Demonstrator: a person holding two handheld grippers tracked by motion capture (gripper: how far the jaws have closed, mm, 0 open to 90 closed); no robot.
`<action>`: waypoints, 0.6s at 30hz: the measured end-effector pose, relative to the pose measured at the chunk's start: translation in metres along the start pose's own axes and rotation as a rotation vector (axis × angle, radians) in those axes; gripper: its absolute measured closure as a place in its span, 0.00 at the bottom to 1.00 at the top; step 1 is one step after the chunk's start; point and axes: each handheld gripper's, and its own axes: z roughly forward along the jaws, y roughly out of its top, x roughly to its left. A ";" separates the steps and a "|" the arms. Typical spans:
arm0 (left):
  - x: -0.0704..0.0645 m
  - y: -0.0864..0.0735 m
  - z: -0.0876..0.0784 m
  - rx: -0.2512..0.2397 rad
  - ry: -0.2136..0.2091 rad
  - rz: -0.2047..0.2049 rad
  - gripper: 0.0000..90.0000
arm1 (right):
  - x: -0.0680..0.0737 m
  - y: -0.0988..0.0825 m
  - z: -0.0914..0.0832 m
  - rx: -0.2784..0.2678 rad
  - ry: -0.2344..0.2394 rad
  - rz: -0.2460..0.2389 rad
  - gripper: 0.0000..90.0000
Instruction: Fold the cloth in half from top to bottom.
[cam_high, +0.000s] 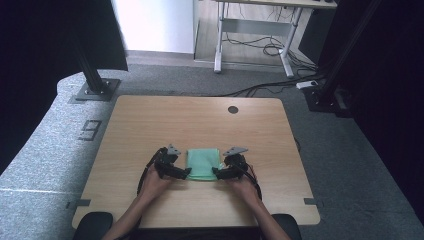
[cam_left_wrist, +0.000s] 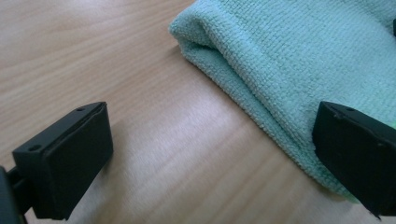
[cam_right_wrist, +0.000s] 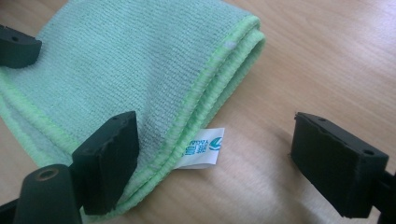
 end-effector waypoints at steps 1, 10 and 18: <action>0.001 0.001 0.001 0.001 0.002 -0.003 0.00 | -0.001 0.001 0.001 -0.002 -0.002 0.003 0.17; 0.011 0.013 0.011 0.001 0.014 -0.020 0.00 | -0.011 0.008 0.008 -0.012 -0.018 0.018 0.17; 0.017 0.019 0.016 0.000 0.021 -0.025 0.00 | -0.018 0.012 0.013 -0.019 -0.026 0.025 0.17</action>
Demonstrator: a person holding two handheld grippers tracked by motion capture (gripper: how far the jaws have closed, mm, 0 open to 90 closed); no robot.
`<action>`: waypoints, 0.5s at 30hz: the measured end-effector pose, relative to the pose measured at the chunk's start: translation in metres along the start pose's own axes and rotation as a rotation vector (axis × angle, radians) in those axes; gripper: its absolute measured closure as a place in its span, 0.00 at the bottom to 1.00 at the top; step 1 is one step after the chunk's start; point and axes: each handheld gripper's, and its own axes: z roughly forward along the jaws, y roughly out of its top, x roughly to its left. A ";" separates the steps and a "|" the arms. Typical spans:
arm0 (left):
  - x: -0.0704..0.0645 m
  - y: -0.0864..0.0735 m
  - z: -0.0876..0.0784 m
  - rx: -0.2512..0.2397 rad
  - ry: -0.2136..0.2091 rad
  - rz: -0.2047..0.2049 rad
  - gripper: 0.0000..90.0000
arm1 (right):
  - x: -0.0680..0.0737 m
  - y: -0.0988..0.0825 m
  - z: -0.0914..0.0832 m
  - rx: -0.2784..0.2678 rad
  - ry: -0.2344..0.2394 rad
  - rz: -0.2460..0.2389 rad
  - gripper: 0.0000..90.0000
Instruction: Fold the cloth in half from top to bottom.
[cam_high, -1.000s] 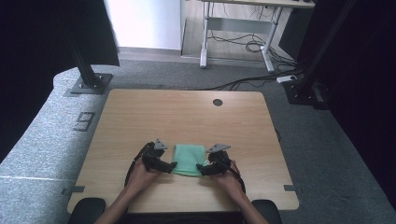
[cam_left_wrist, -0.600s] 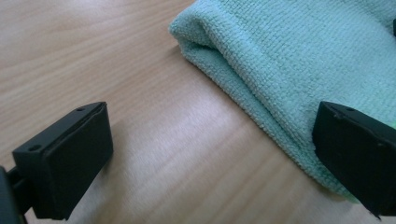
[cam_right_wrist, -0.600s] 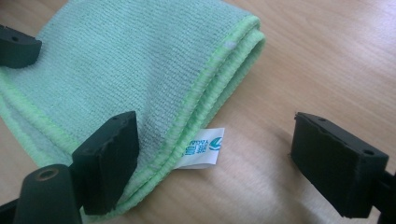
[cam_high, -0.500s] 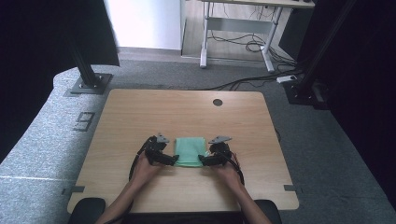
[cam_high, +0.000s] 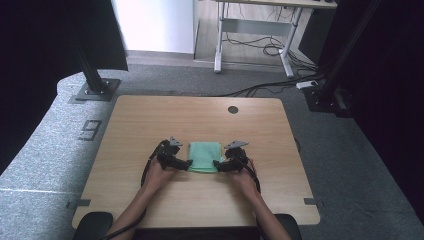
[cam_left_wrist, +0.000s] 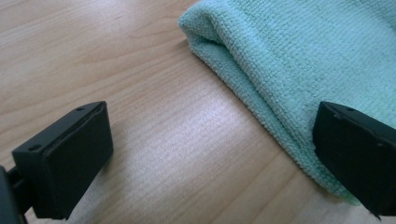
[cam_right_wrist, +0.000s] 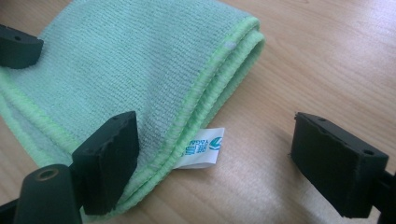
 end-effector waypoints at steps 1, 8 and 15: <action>0.001 0.001 0.001 -0.001 0.002 -0.001 0.00 | -0.001 0.000 0.001 -0.002 0.000 -0.002 0.17; 0.006 0.006 0.005 -0.001 0.006 -0.007 0.00 | -0.007 0.006 0.006 -0.006 -0.008 0.005 0.17; 0.008 0.008 0.007 0.000 0.004 -0.008 0.00 | -0.010 0.008 0.009 -0.005 -0.005 0.006 0.17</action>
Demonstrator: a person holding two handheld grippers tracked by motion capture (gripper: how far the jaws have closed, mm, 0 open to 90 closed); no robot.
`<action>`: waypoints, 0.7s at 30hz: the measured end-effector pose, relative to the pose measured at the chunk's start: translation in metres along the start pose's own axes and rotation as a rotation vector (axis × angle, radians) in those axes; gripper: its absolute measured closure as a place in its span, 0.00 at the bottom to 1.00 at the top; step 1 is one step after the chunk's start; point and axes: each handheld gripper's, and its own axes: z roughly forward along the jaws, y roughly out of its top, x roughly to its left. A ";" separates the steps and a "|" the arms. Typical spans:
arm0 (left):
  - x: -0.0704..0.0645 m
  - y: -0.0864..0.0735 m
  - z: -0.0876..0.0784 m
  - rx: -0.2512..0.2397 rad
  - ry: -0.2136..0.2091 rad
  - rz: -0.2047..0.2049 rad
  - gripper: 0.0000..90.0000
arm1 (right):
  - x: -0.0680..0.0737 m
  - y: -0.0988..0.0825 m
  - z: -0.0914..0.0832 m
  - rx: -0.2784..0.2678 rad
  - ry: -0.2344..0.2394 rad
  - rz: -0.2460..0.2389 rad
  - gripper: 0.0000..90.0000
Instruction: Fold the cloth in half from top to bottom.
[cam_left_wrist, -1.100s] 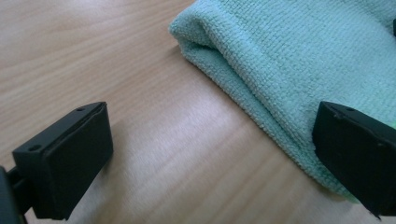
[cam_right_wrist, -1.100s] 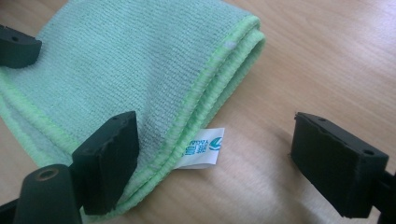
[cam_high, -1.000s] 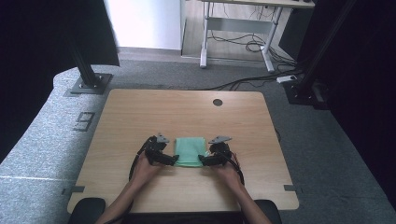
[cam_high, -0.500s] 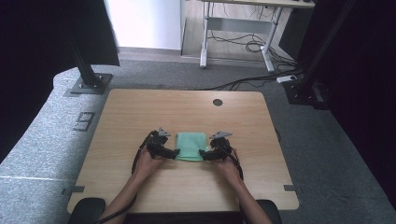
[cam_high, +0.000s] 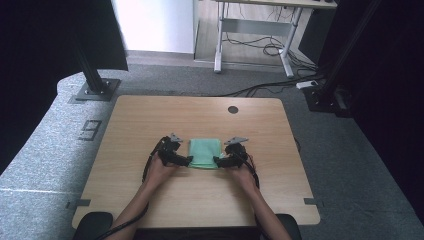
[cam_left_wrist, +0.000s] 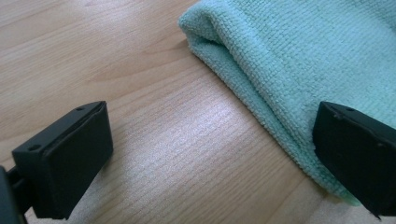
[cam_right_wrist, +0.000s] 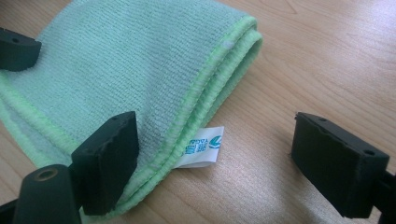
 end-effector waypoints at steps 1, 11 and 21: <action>0.000 0.000 0.000 0.000 -0.001 -0.001 0.00 | 0.000 0.000 0.000 -0.001 0.000 0.000 0.17; 0.001 0.000 -0.001 0.001 -0.024 -0.005 0.00 | -0.001 0.001 -0.002 -0.002 0.028 0.001 0.17; -0.005 0.003 -0.019 -0.024 -0.053 0.034 0.00 | 0.002 0.005 -0.018 -0.009 0.060 -0.033 0.15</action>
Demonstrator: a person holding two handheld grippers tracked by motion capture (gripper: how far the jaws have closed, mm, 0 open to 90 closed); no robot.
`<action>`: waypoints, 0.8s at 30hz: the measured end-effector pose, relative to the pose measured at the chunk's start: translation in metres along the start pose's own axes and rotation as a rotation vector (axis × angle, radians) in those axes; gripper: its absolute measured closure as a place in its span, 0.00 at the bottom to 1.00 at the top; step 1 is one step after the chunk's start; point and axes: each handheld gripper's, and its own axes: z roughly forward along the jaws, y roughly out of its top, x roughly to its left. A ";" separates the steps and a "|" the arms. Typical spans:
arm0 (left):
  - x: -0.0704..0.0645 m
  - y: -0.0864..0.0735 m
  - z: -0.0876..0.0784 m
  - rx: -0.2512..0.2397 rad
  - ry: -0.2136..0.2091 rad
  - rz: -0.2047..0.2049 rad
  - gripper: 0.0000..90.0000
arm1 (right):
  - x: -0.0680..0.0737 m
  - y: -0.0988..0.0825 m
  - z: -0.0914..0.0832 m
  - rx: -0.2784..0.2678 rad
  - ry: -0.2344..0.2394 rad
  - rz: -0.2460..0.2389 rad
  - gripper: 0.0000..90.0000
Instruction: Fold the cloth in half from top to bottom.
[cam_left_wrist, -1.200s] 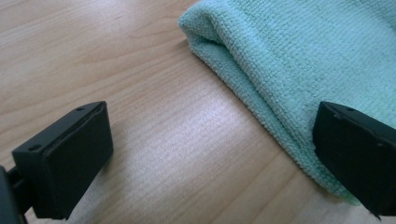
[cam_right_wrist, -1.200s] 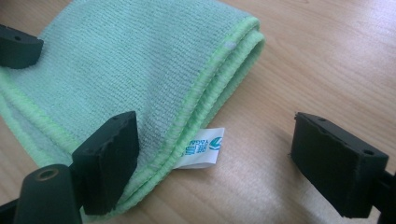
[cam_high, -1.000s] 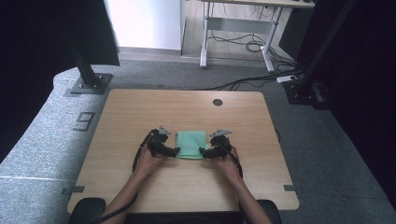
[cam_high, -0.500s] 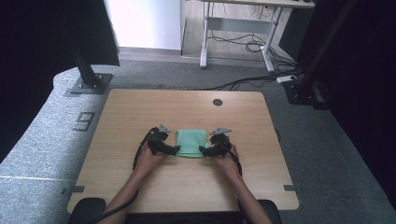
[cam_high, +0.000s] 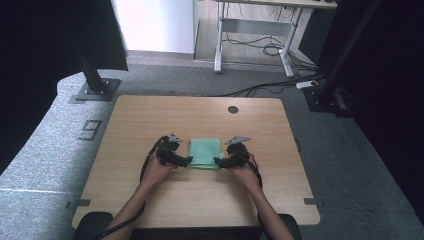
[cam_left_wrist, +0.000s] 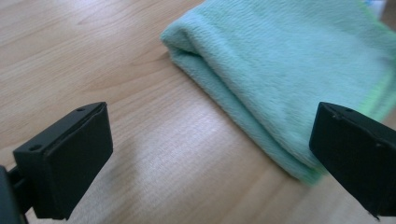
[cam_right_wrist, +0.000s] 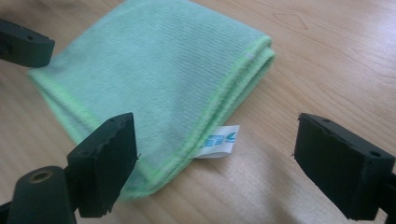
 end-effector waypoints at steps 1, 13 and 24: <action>-0.001 0.000 -0.003 -0.007 -0.006 0.004 0.00 | 0.001 0.000 -0.002 0.002 0.004 -0.006 0.14; -0.011 -0.006 -0.034 -0.040 -0.028 0.046 0.00 | 0.007 -0.003 -0.027 0.015 0.000 -0.049 0.04; -0.017 -0.018 -0.060 -0.046 0.008 0.086 0.00 | 0.011 -0.007 -0.055 0.000 -0.005 -0.083 0.00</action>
